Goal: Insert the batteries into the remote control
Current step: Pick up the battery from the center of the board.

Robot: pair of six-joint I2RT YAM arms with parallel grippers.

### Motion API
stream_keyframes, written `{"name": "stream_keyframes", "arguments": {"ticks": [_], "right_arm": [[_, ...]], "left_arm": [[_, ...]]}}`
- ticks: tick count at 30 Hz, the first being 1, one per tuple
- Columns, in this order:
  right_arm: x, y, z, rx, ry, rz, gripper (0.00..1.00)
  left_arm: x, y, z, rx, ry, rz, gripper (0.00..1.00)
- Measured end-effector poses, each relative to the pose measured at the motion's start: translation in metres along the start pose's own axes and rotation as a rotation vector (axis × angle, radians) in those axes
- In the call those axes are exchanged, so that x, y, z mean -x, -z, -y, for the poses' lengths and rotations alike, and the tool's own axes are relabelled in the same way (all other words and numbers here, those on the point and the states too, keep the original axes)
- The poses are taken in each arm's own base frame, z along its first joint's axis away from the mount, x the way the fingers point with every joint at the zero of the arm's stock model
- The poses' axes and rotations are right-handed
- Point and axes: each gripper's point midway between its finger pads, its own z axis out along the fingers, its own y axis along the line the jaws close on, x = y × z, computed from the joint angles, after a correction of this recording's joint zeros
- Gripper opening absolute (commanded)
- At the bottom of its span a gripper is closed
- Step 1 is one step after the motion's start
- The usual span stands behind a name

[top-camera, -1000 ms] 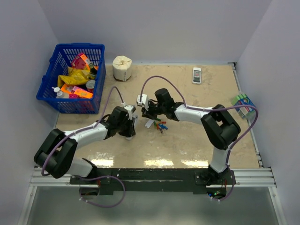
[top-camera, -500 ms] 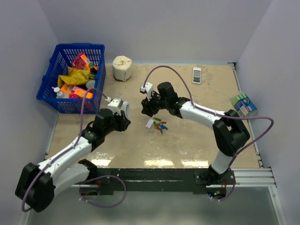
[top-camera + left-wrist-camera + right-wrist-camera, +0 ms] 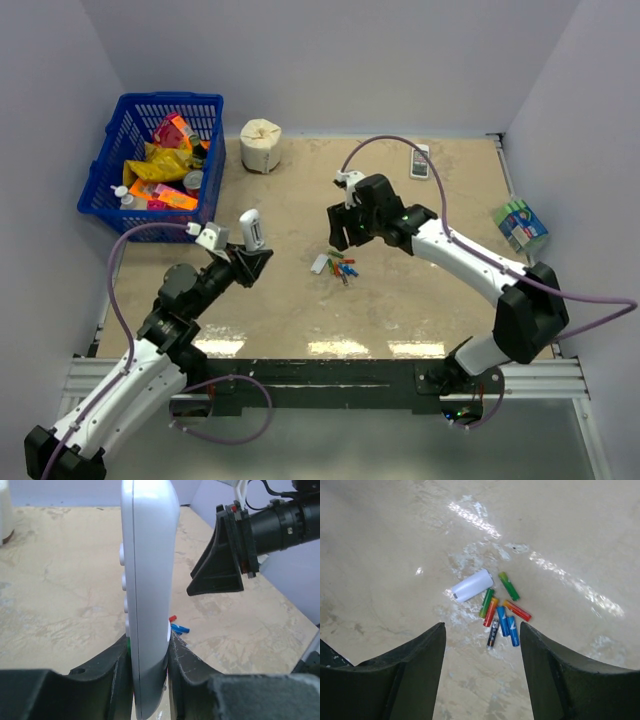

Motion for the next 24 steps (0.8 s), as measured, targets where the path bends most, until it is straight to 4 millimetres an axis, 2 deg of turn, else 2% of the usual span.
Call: {"name": "stream_keyframes", "arguments": {"ticks": [3,5,6,9,12,16,17,19,20,22,24], "right_arm": [[0.000,0.016,0.013,-0.069,-0.050,0.015,0.66],[0.001,0.024,0.019,-0.098,-0.063,0.034,0.84],[0.000,0.027,0.021,-0.105,-0.069,0.043,0.98],[-0.008,0.030,0.025,-0.120,-0.077,0.028,0.98],[-0.016,0.025,0.029,-0.137,-0.076,-0.006,0.98],[-0.030,0.009,0.038,-0.170,-0.067,-0.099,0.79],[-0.034,0.004,0.040,-0.176,-0.060,-0.125,0.72],[-0.040,-0.004,0.044,-0.187,-0.048,-0.167,0.65],[-0.043,-0.008,0.045,-0.191,-0.043,-0.189,0.54],[-0.052,-0.015,0.048,-0.195,-0.031,-0.233,0.45],[-0.059,-0.020,0.050,-0.199,-0.027,-0.279,0.32]], "left_arm": [[0.003,0.004,0.014,-0.075,-0.009,0.007,0.00],[0.004,0.006,0.022,-0.121,-0.015,0.009,0.00],[0.004,0.007,0.026,-0.142,-0.019,0.007,0.00],[0.002,0.007,0.033,-0.189,-0.040,-0.006,0.00],[-0.004,0.004,0.035,-0.215,-0.059,-0.031,0.00],[-0.016,-0.004,0.032,-0.221,-0.067,-0.076,0.00],[-0.020,-0.006,0.029,-0.217,-0.066,-0.090,0.00],[-0.026,-0.009,0.022,-0.200,-0.061,-0.116,0.00],[-0.027,-0.010,0.019,-0.193,-0.059,-0.121,0.00],[-0.027,-0.011,0.015,-0.181,-0.063,-0.121,0.00],[-0.027,-0.011,0.013,-0.171,-0.067,-0.120,0.00]]}}
